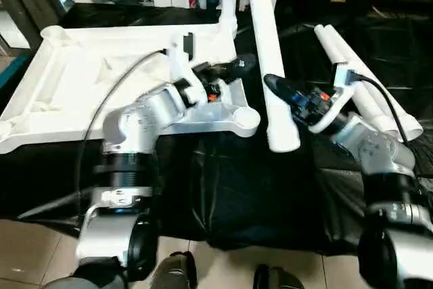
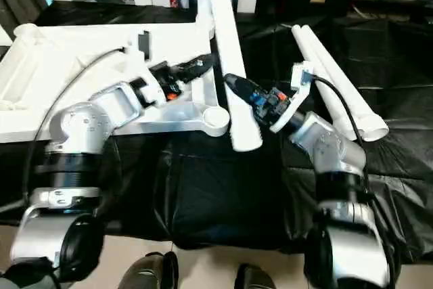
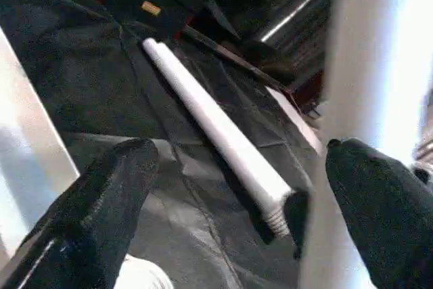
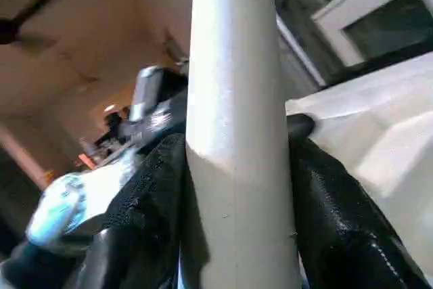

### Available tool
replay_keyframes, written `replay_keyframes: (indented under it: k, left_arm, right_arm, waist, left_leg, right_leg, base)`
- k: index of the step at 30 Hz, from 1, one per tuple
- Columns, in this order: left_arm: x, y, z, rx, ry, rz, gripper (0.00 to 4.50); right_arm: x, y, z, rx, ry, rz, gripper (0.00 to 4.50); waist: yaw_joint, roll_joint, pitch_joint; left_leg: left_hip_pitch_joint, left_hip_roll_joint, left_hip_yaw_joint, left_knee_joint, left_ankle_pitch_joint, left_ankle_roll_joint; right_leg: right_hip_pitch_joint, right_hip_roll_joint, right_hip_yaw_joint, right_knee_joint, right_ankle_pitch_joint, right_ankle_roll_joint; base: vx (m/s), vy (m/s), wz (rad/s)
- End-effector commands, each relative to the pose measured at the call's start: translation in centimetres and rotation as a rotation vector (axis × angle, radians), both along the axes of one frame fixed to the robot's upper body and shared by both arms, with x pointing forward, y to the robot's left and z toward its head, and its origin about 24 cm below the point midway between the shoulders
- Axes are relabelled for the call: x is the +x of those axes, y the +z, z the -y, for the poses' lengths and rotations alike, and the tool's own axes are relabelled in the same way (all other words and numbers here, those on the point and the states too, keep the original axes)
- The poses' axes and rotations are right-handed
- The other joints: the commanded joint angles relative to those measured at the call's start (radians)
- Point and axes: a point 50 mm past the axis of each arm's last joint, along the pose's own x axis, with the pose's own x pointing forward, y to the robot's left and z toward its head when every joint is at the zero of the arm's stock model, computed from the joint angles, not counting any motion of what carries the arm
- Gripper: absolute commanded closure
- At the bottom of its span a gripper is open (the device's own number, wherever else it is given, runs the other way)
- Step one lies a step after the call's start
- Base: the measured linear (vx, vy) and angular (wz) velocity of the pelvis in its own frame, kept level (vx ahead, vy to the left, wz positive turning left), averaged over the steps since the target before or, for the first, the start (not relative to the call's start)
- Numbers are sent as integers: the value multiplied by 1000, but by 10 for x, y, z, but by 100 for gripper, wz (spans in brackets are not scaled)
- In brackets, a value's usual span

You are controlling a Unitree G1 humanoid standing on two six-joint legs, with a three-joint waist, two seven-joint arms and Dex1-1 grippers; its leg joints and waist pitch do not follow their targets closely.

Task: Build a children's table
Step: Pick table leg

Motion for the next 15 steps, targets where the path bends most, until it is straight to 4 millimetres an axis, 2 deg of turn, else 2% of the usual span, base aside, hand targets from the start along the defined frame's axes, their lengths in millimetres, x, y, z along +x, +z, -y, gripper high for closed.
replay_keyframes:
  k: [1, 3, 6, 7, 8, 9, 11, 15]
  left_arm:
    - [-2, 12, 9, -66, -48, 11, 0]
    - [-8, 22, 16, -133, -117, 30, 0]
    - [-11, 25, 19, -152, -155, 34, 0]
    - [-13, 25, 21, -157, -175, 34, 0]
    - [-14, 25, 21, -158, -176, 34, 18]
    - [-15, 24, 22, -164, -188, 32, 29]
    - [-19, 23, 23, -191, -225, 29, 39]
    - [-21, 21, 21, -214, -223, 10, 88]
  right_arm:
    - [-6, 3, -4, -5, 43, 25, 269]
    - [-10, -1, -8, -44, 51, 20, 269]
    - [-14, -2, -12, -64, 64, 20, 269]
    - [-15, -2, -15, -69, 67, 23, 269]
    - [-15, -2, -15, -70, 67, 23, 269]
    - [-15, -2, -18, -74, 68, 25, 269]
    - [-15, 0, -21, -80, 49, 25, 269]
    - [-14, 2, -21, -78, 26, 27, 269]
  waist:
    - [4, -17, -122]
    - [4, -19, -121]
    - [3, -20, -123]
    - [7, -4, -126]
    - [5, -10, -125]
    - [5, -7, -127]
    - [5, -7, -128]
    - [4, -8, -128]
  left_leg:
    - [43, 57, -39, -80, -183, 51]
    - [43, 55, -38, -79, -181, 45]
    - [41, 54, -38, -78, -164, 57]
    - [41, 53, -40, -75, -153, 60]
    - [41, 52, -37, -76, -150, 63]
    - [41, 52, -38, -76, -144, 65]
    - [40, 53, -39, -75, -138, 68]
    - [39, 52, -37, -75, -133, 72]
  right_leg:
    - [61, -72, 40, -83, -274, -212]
    - [58, -74, 41, -83, -262, -217]
    - [58, -74, 42, -82, -241, -217]
    - [59, -75, 41, -79, -233, -218]
    - [58, -72, 41, -83, -227, -214]
    - [59, -71, 41, -81, -207, -219]
    - [60, -72, 40, -78, -190, -228]
    - [61, -71, 39, -79, -183, -236]
  base:
    - [0, 0, 0]
    - [0, 0, 0]
    - [0, 0, 0]
    - [0, 0, 0]
    - [0, 0, 0]
    - [0, 0, 0]
    - [0, 0, 0]
    - [0, 0, 0]
